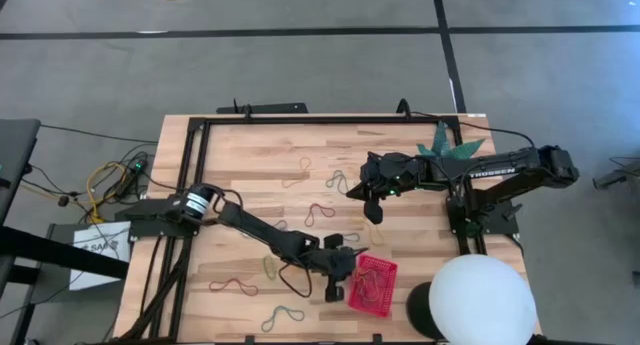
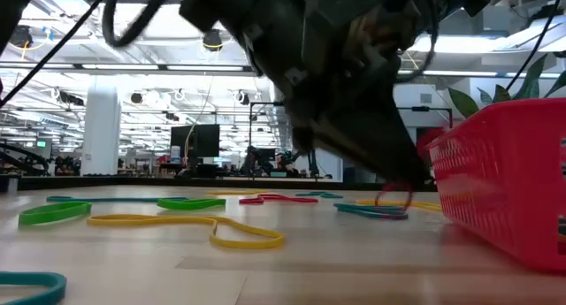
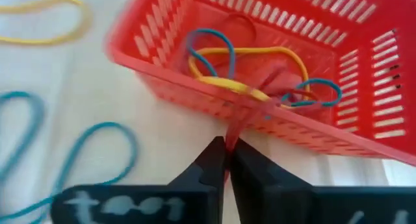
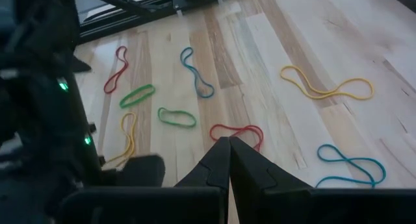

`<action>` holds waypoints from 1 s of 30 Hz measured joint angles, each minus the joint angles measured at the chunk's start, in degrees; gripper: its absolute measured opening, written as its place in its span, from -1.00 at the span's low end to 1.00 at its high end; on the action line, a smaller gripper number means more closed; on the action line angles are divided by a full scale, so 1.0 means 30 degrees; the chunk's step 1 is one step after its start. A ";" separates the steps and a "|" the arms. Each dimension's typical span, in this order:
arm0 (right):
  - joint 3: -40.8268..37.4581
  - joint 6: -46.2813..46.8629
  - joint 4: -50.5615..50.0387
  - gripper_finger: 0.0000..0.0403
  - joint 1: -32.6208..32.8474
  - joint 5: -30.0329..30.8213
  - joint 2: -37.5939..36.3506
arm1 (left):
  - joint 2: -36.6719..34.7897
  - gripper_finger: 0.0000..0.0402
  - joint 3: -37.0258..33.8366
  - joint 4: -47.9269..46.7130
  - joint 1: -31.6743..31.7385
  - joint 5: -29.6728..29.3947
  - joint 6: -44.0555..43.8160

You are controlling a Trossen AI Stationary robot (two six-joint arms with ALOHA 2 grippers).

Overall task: Pick and place items into bin
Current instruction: Put the red rubber band into the red bin

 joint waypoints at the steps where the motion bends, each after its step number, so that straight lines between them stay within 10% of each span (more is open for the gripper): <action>1: 0.0000 0.0000 0.0000 -0.99 -0.0007 0.0000 0.0000 | -0.0261 -0.97 0.0000 -0.0372 0.0000 -0.0488 0.0003; 9: 0.0000 0.0007 -0.0038 -0.99 -0.0007 0.0000 -0.0238 | -0.2712 -1.00 0.0007 -0.0576 -0.0236 -0.3324 0.1832; 30: 0.0000 0.0000 0.0692 -0.99 -0.0401 0.0015 -0.1450 | -0.1133 -0.90 0.0000 0.4483 -0.0131 -0.0211 0.3512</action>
